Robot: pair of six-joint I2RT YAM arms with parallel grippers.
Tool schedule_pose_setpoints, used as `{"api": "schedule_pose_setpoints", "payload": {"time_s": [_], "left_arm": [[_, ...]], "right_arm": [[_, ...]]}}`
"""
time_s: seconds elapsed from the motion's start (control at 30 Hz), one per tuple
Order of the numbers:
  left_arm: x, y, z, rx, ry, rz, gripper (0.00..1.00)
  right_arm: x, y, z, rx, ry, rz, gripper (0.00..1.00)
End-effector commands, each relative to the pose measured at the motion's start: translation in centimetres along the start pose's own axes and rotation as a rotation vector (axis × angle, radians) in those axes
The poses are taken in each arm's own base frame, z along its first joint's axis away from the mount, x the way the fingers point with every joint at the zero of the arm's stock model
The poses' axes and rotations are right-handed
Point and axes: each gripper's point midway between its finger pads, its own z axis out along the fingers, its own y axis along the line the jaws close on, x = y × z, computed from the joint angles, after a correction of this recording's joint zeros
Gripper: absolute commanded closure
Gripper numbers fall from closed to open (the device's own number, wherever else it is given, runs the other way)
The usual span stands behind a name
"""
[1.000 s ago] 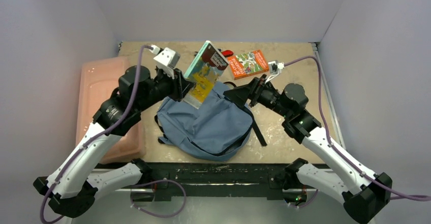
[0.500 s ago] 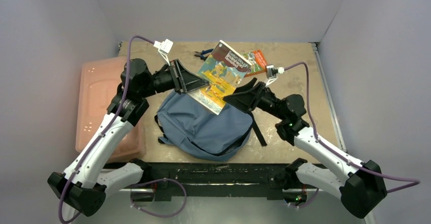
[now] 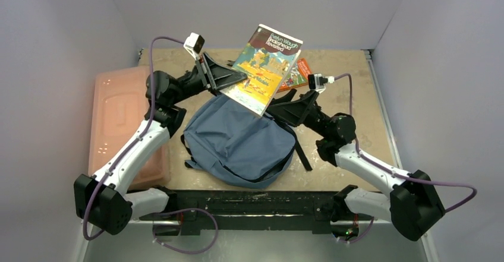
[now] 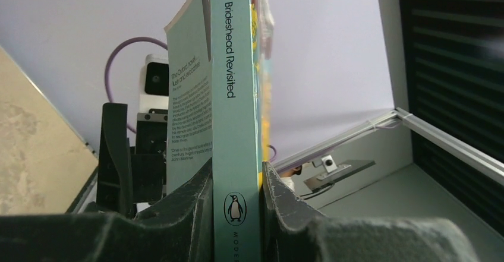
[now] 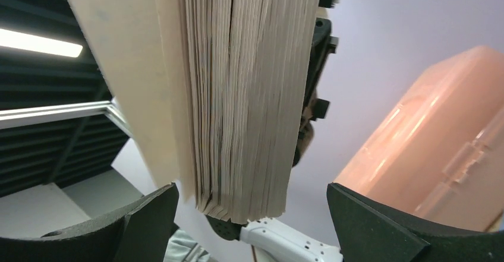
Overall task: Pack the student bag
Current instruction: Pick up the book from the center of the board.
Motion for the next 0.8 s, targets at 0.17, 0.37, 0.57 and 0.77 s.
{"api": "schedule_pose_setpoints", "payload": {"time_s": [0.17, 0.37, 0.57, 0.77], "left_arm": [[-0.6, -4.5, -0.4, 0.198, -0.036, 0.019, 1.0], [-0.7, -3.5, -0.3, 0.186, -0.037, 0.01, 1.0], [0.2, -1.5, -0.4, 0.103, -0.002, 0.076, 1.0], [1.7, 2.4, -1.8, -0.1, 0.045, 0.262, 1.0]], "right_arm": [[-1.0, 6.2, -0.7, -0.292, -0.06, 0.014, 0.01], [-1.1, 7.4, -0.8, -0.359, -0.054, 0.008, 0.01], [-1.3, 8.3, -0.5, -0.345, -0.066, -0.059, 0.01], [-2.5, 6.4, 0.7, -0.123, -0.102, -0.125, 0.01]]}}
